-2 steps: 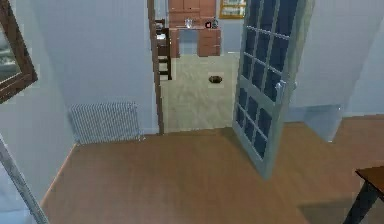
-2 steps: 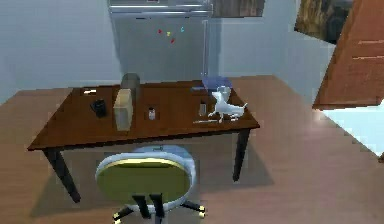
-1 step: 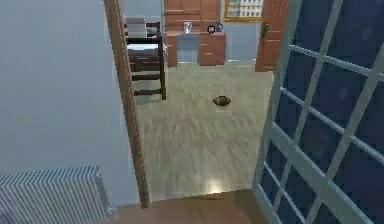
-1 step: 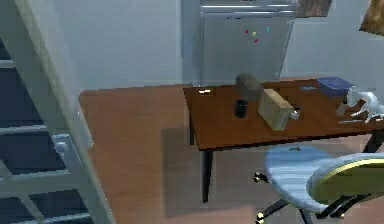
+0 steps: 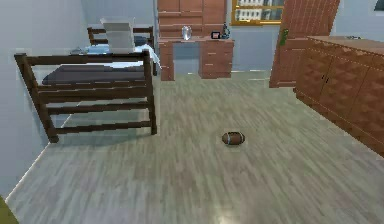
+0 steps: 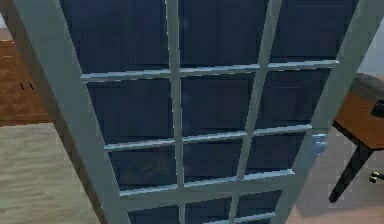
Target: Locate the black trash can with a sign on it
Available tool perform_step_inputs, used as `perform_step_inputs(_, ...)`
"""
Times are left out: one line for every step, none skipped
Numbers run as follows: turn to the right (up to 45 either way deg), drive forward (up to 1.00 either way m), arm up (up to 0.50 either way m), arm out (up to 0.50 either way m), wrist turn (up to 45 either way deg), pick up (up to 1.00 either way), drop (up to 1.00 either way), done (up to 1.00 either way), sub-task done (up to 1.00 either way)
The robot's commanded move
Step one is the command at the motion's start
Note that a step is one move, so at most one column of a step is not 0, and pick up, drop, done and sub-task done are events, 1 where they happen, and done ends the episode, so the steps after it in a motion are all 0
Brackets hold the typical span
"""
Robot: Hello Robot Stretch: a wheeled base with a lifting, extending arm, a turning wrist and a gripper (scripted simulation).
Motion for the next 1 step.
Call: perform_step_inputs(-9.0, 0.00, 0.00, 0.00, 0.0, 0.00, 0.00, 0.00, 0.00)
